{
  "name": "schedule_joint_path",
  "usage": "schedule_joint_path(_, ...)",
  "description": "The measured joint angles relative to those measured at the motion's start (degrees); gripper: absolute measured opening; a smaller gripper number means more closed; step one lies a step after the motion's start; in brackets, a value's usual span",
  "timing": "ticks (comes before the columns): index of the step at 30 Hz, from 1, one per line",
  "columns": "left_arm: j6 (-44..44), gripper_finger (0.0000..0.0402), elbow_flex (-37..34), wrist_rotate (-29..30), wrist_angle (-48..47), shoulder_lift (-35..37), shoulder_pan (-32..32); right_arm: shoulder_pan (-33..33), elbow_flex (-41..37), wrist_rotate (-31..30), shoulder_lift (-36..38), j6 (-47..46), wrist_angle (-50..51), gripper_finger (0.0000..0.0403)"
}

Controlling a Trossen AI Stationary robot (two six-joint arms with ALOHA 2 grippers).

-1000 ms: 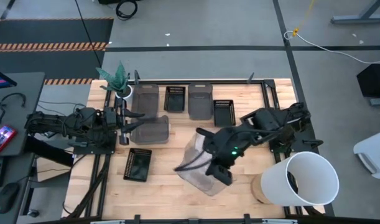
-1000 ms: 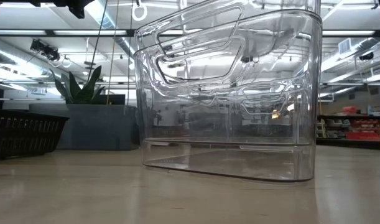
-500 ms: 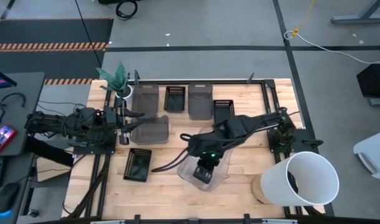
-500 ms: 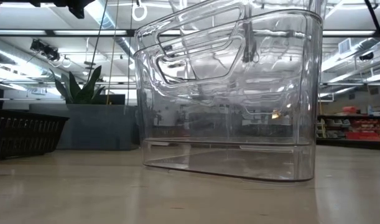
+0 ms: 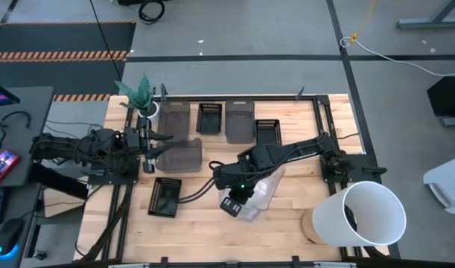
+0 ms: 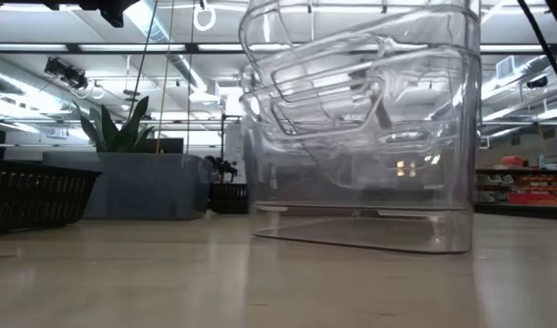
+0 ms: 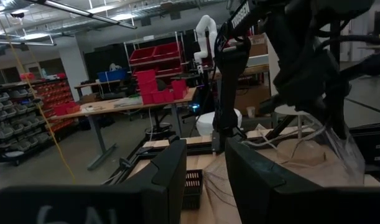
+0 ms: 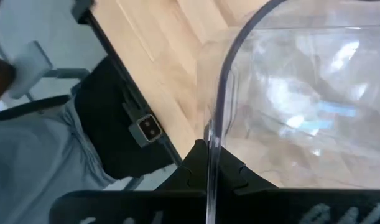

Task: Stack baskets by color
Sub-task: Stack the top transparent bin on the bottom stacked transparent bins

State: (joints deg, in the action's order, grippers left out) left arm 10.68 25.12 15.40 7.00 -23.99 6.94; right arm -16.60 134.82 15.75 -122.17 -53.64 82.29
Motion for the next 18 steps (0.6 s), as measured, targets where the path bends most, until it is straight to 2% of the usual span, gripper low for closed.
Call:
schedule_joint_path(10,0.07,0.0119,0.00,0.00,0.01,0.00,-0.02,-0.19,0.09,0.32,3.99,-1.73,2.05,0.0001)
schedule_joint_path(18,0.07,0.0119,0.00,0.00,0.03,0.00,-0.02,-0.15,0.16,-1.19,9.94,-2.03,5.95,0.0001)
